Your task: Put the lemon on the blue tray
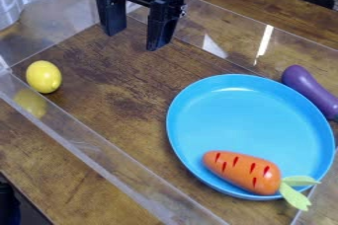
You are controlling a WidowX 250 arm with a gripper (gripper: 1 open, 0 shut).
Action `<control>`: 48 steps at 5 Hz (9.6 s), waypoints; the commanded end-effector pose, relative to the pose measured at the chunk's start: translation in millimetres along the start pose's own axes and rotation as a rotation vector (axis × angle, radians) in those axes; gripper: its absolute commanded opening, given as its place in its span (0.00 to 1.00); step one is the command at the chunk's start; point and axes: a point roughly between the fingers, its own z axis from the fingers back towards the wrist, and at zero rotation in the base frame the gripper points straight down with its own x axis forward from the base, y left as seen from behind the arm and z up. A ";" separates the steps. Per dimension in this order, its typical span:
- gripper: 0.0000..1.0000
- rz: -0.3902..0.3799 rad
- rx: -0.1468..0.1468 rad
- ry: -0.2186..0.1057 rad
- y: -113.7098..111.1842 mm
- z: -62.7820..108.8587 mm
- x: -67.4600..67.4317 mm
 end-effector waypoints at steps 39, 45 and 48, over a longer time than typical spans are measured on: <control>0.00 -0.733 0.136 0.052 97.0 -5.6 44.6; 1.00 -0.606 0.083 0.064 157.3 -39.8 -18.1; 1.00 -0.512 0.055 0.057 196.9 -57.3 -20.1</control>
